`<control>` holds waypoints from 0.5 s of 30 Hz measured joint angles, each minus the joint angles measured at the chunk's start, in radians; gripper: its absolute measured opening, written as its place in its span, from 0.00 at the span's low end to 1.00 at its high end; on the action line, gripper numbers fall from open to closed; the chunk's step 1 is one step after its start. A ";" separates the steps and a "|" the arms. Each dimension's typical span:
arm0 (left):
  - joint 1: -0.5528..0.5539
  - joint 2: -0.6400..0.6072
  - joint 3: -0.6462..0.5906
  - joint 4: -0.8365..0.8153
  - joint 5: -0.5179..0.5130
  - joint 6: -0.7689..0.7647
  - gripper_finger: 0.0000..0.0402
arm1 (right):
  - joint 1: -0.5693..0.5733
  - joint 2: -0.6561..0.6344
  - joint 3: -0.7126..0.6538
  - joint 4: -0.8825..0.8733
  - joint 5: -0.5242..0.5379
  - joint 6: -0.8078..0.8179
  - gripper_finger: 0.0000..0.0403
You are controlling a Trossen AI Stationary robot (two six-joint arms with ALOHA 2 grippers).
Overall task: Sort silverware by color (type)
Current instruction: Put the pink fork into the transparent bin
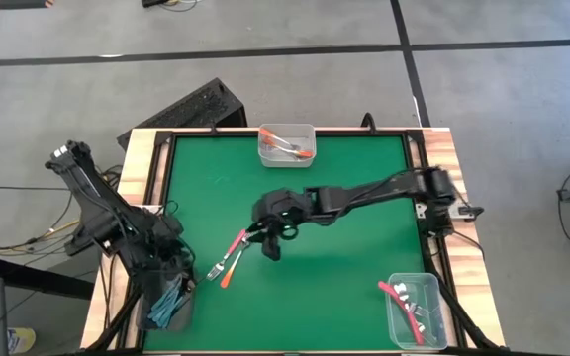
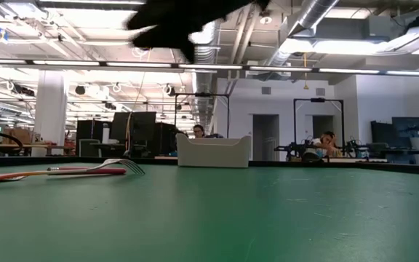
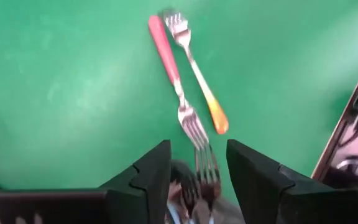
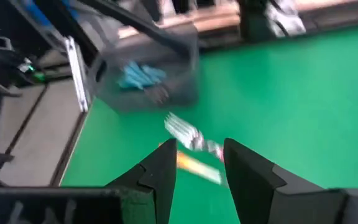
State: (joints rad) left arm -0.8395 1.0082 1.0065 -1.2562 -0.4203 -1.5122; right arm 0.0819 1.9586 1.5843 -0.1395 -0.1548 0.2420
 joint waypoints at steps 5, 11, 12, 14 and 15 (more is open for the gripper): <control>-0.001 -0.005 0.000 -0.045 -0.019 -0.015 0.35 | 0.000 0.161 0.142 -0.011 -0.001 -0.122 0.39; -0.004 0.012 0.000 -0.057 0.104 -0.046 0.35 | -0.008 0.357 0.365 -0.070 0.003 -0.239 0.39; -0.004 0.013 -0.001 -0.057 0.111 -0.047 0.35 | -0.009 0.390 0.401 -0.060 0.003 -0.260 0.39; -0.004 0.018 -0.001 -0.057 0.123 -0.048 0.35 | -0.013 0.456 0.477 -0.089 0.002 -0.301 0.39; -0.004 0.021 -0.001 -0.057 0.125 -0.048 0.35 | -0.013 0.491 0.519 -0.087 0.001 -0.321 0.39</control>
State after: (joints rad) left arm -0.8436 1.0288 1.0055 -1.3130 -0.2952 -1.5606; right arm 0.0689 2.4494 2.1030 -0.2262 -0.1538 -0.0791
